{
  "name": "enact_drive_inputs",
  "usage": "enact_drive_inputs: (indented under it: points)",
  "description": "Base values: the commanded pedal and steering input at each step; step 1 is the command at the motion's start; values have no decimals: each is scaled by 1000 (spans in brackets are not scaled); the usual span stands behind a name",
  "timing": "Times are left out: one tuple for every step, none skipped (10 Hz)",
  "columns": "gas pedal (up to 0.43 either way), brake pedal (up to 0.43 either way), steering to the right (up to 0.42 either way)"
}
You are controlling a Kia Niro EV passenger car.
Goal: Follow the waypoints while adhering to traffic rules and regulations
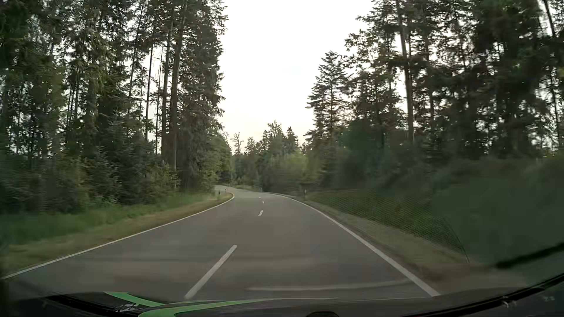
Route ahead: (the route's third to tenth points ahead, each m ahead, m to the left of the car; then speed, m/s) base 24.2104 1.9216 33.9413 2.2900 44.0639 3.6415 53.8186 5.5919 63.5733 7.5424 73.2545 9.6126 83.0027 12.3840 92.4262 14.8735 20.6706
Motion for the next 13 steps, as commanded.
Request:
enact_drive_inputs:
  points:
    - [67, 0, -14]
    - [67, 0, -14]
    - [67, 0, -16]
    - [67, 0, -17]
    - [67, 0, -19]
    - [67, 0, -20]
    - [79, 0, -20]
    - [79, 0, -20]
    - [79, 0, -22]
    - [79, 0, -23]
    - [79, 0, -24]
    - [79, 0, -25]
    - [79, 0, -26]
